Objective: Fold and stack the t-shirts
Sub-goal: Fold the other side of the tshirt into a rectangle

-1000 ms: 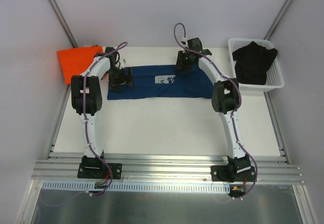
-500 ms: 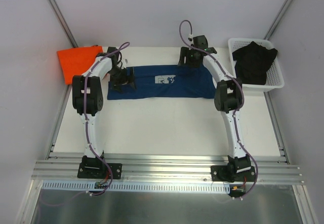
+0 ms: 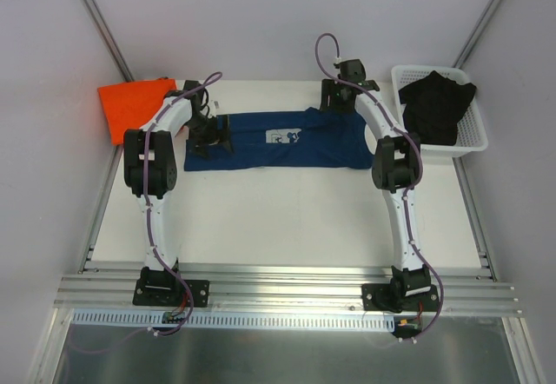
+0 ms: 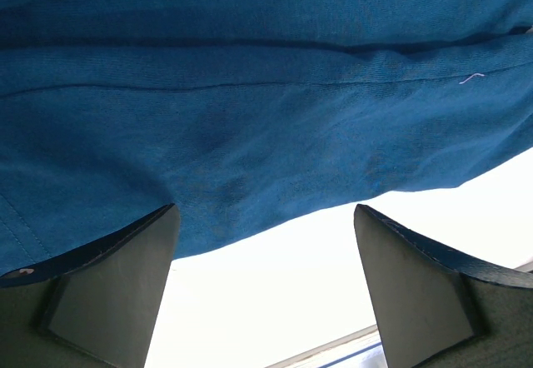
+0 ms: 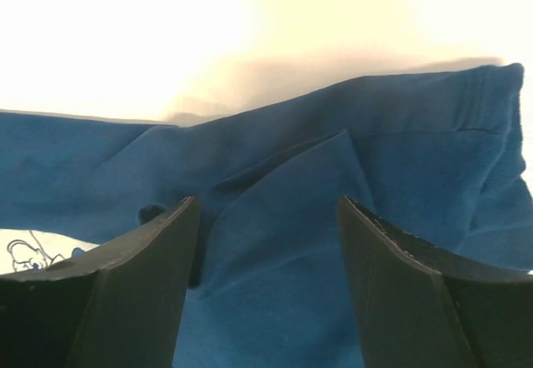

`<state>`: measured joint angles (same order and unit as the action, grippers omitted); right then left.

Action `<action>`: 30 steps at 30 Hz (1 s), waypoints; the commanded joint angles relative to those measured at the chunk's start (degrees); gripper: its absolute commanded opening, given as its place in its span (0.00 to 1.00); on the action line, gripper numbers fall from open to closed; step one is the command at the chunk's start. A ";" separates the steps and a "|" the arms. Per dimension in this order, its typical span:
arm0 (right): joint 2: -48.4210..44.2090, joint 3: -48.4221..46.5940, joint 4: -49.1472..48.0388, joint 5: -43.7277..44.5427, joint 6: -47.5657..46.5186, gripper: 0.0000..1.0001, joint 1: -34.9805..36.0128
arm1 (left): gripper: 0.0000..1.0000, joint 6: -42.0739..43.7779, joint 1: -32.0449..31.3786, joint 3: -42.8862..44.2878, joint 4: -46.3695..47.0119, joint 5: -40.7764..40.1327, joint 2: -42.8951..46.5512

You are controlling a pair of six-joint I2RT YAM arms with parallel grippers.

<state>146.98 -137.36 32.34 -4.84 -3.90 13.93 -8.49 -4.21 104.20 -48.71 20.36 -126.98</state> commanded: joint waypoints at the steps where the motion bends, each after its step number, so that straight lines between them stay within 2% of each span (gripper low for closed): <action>1: -2.57 -2.91 -0.96 2.38 -1.63 0.70 -0.40 | 0.87 -0.03 -0.54 -0.14 -1.21 -0.23 4.02; 8: -0.73 -3.44 -1.14 4.40 -2.25 0.61 -1.19 | 0.87 0.14 -0.54 -0.93 -1.21 -0.32 4.72; 17: 0.33 -3.26 -1.49 6.60 -3.04 0.56 -1.89 | 0.87 0.05 -0.63 -0.93 -1.13 -0.32 4.90; 19: 0.68 -3.09 -1.40 6.42 -3.39 0.52 -1.98 | 0.87 -0.03 -0.71 -0.93 -1.21 -0.32 4.90; 21: 0.94 -3.09 -1.49 6.34 -3.39 0.43 -1.98 | 0.87 -0.03 -0.71 -0.93 -1.21 -0.32 4.90; 26: 1.12 -3.26 -1.58 5.63 -3.31 0.36 -2.07 | 0.87 0.05 -0.89 -0.93 -1.13 -0.41 4.90; 30: 1.12 -3.18 -1.49 5.37 -2.96 0.38 -2.24 | 0.87 -0.12 -0.98 -0.49 -1.21 -0.32 4.81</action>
<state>148.55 -137.99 31.88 0.69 -6.68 12.01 -8.49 -4.58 103.39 -48.71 20.34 -125.47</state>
